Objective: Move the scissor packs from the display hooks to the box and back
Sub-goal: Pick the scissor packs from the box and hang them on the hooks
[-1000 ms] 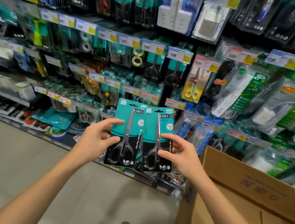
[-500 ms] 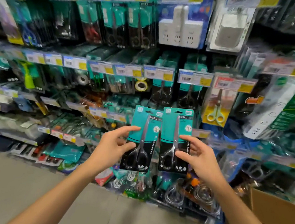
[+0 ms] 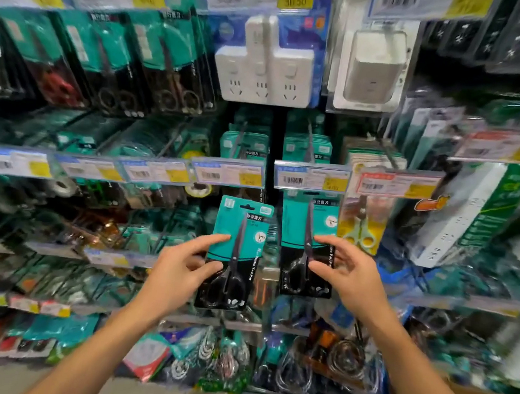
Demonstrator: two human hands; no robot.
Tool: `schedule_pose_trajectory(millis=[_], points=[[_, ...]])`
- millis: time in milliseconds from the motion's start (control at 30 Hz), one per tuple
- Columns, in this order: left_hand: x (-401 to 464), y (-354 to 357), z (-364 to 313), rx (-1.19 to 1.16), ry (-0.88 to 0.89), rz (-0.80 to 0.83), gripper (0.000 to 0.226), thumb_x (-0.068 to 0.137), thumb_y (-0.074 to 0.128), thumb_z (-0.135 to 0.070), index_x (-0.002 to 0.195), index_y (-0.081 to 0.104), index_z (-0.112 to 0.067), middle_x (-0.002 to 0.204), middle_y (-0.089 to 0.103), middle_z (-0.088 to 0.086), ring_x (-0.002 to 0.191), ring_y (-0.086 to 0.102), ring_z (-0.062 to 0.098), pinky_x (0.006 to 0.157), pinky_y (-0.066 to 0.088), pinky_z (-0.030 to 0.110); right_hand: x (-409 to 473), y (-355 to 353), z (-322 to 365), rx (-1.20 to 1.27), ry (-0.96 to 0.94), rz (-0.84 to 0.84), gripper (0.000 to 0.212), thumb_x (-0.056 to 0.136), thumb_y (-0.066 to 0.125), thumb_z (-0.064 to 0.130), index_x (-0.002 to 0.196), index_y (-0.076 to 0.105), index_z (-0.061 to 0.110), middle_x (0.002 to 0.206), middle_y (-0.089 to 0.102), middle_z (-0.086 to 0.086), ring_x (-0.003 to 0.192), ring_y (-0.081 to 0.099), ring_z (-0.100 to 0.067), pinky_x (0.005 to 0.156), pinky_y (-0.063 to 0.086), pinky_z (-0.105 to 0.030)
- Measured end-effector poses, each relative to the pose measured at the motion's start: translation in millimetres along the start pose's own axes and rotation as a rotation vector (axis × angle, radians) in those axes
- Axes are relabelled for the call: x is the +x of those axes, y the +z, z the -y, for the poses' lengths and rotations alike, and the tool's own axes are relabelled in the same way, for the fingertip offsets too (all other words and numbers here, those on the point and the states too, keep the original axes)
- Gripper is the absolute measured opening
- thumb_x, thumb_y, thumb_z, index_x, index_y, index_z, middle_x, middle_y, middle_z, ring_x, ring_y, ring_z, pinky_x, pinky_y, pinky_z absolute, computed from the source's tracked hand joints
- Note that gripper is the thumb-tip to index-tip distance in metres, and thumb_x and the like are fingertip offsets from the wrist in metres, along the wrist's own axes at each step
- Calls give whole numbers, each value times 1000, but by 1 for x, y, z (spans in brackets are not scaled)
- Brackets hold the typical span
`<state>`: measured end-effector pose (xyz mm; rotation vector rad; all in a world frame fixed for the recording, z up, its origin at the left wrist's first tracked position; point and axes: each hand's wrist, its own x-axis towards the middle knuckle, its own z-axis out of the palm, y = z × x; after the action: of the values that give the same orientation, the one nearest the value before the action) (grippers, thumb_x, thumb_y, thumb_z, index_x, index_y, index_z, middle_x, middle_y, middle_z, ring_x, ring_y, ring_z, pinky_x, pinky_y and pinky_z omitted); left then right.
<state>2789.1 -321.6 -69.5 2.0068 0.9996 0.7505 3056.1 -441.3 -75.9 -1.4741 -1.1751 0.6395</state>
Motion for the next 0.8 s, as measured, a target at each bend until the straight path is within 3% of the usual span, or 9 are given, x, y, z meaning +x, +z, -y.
schedule_pose_trajectory(millis=[133,300,367,433,500,567,633,700,800], points=[[3,1,5,-25,-17,1,49,88,71,-16,123,60,-48,116,65,-21,74,69,8,78,53,50,-1,2,-2,14,-22,-10,37,81,73,5,110,65,28,107,67,17,92,65,7,75,53,-12],[3,-4,18,-87,-39,4,48,85,72,-20,122,62,-49,112,69,-22,90,71,27,89,56,50,7,1,2,8,-52,-3,39,82,73,11,110,66,37,108,68,23,94,69,-10,80,59,-29],[1,-8,20,-113,-46,9,47,85,71,-20,120,62,-50,115,69,-19,93,71,23,94,54,45,11,2,8,15,-60,-16,38,83,73,10,110,66,35,103,69,22,88,68,-8,76,58,-24],[0,-11,22,-123,-44,27,47,85,71,-21,121,62,-50,115,71,-1,90,71,18,88,54,50,16,3,14,36,-77,-25,38,83,71,4,111,64,29,102,67,21,88,65,8,71,53,-11],[3,-14,23,-125,-42,39,47,84,71,-26,122,61,-51,101,71,12,81,67,34,86,53,56,21,5,19,45,-88,-31,38,84,70,3,114,63,25,109,66,14,90,67,4,72,54,-14],[5,-18,24,-125,-38,33,47,82,71,-28,122,61,-49,99,73,7,84,65,48,84,54,55,25,7,20,68,-84,-37,39,83,70,2,114,62,23,109,67,7,90,69,-6,73,57,-20],[7,-19,23,-125,-27,35,47,81,71,-29,122,61,-50,101,73,5,78,65,43,85,54,54,24,9,19,86,-72,-46,39,83,70,0,115,62,20,109,67,4,92,69,-5,74,55,-17],[9,-20,23,-140,-13,47,47,82,70,-31,123,60,-52,102,70,19,77,62,28,84,53,57,21,11,20,92,-65,-52,40,82,70,-1,117,62,16,109,67,4,93,68,-2,74,54,-14],[12,-19,25,-155,-2,67,47,83,70,-29,124,60,-50,101,73,13,80,66,41,82,53,56,17,10,21,108,-43,-51,39,83,68,-3,118,61,12,108,63,12,92,62,15,71,49,-5]])
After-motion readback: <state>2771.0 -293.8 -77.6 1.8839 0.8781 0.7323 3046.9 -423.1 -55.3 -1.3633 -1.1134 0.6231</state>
